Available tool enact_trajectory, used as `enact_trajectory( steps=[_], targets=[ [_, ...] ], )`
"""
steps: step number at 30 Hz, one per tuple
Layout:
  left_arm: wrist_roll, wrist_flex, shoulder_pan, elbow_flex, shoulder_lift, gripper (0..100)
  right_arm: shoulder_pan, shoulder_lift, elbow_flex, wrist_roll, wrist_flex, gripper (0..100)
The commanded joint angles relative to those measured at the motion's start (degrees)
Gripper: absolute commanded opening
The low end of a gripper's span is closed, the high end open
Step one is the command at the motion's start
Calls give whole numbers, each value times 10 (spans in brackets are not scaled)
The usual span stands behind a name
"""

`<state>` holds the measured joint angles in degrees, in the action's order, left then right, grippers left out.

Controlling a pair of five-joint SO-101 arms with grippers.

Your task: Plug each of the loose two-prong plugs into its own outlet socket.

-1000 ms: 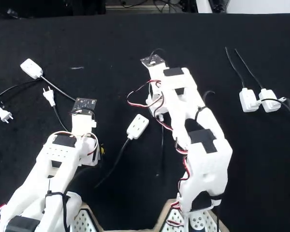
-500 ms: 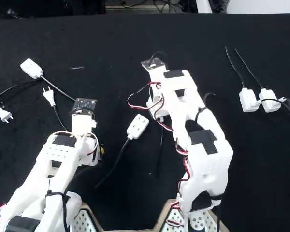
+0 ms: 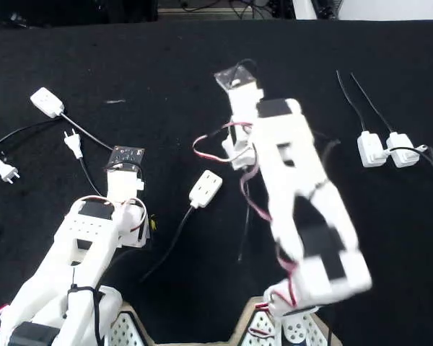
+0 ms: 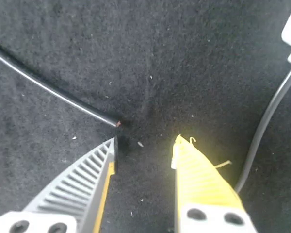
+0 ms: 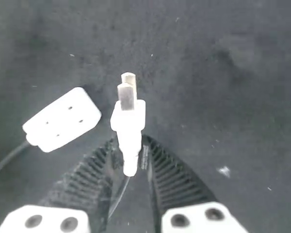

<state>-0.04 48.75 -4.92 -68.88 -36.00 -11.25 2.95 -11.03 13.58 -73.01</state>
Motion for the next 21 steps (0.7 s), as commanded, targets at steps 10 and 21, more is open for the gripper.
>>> enact_trajectory(
  steps=[10,21],
  targets=[
    [51,35,177,101,-40,195,-211,-291,-300,0,231,11],
    [78,34,159,-14,-340,195,-331,-328,-456,-69,450,11]
  ],
)
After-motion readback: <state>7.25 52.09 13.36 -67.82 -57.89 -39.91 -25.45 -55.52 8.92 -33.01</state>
